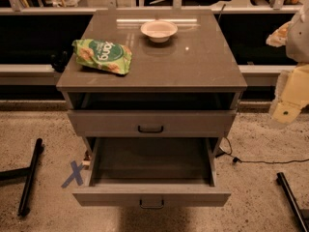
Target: Close middle drawer
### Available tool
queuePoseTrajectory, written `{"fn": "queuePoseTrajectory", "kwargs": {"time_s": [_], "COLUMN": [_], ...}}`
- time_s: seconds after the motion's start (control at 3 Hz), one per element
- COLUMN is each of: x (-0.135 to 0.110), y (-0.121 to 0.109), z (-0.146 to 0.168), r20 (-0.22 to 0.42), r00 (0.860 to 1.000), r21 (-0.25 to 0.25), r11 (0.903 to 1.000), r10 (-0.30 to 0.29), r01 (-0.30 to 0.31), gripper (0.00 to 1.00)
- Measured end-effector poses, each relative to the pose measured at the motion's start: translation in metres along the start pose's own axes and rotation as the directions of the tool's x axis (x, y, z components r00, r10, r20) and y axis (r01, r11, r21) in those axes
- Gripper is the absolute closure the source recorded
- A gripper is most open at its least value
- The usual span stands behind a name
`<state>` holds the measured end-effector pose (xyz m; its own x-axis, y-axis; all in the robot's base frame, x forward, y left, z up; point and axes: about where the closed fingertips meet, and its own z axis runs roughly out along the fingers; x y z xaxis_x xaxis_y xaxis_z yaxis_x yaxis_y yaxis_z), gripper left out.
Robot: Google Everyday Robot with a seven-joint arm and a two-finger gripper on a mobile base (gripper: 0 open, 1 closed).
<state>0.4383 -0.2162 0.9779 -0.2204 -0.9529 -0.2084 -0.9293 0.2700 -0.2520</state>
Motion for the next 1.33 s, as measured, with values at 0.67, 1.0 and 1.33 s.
{"fn": "queuePoseTrajectory", "kwargs": {"time_s": [0.67,1.0,1.33], "x": [0.002,0.001,0.004], "y": [0.018,0.053,0.122], "z": [0.037,0.090,0.170], "r20": [0.059,0.110,0.100], "r00": [0.992,0.963,0.922], "r21": [-0.122,-0.267,-0.447], "r11": [0.9866,0.9405,0.8447], "r10": [0.115,0.247,0.374], "r01": [-0.108,-0.211,-0.294], "gripper": [0.00,0.00,0.00]}}
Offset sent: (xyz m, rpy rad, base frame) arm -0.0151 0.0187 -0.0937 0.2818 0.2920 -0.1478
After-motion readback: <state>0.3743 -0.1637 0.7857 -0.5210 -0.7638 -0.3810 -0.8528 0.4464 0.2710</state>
